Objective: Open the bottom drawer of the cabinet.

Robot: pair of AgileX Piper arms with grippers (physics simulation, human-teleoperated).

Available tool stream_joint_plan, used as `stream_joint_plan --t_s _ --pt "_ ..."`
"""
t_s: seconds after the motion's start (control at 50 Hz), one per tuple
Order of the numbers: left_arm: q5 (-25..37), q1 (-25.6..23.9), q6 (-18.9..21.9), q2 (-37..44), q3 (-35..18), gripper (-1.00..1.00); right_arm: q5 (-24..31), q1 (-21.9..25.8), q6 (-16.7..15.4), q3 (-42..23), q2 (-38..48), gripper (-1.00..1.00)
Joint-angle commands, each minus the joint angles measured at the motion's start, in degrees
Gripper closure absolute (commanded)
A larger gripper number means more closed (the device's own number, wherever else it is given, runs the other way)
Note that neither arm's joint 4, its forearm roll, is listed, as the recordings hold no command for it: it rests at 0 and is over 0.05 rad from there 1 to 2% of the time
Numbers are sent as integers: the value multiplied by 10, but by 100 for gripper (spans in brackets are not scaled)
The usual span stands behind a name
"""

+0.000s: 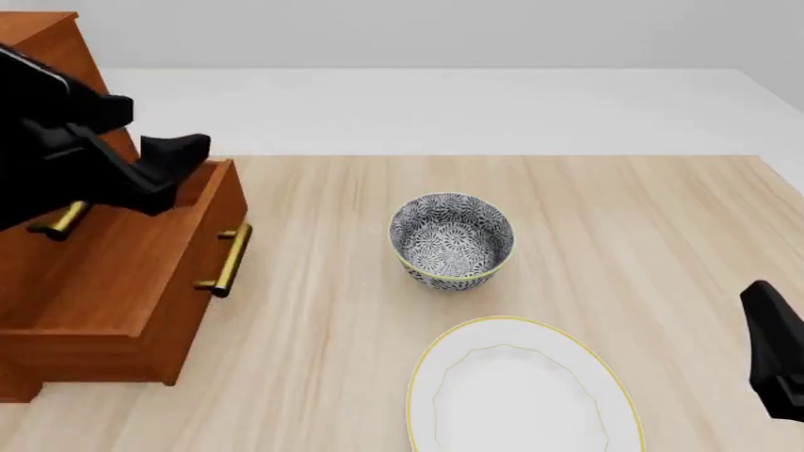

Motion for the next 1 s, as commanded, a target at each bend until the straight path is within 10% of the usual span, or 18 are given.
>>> stream_joint_plan --t_s 0.02,0.32,1.0 --pt "72 37 -111 3 -24 -100 3 4 -1 -4 0 -100" --pt "73 86 -198 21 -1 -100 1 7 -1 -2 0 -100" --pt "-59 146 -219 133 81 -100 -2 13 -2 3 0 -100"
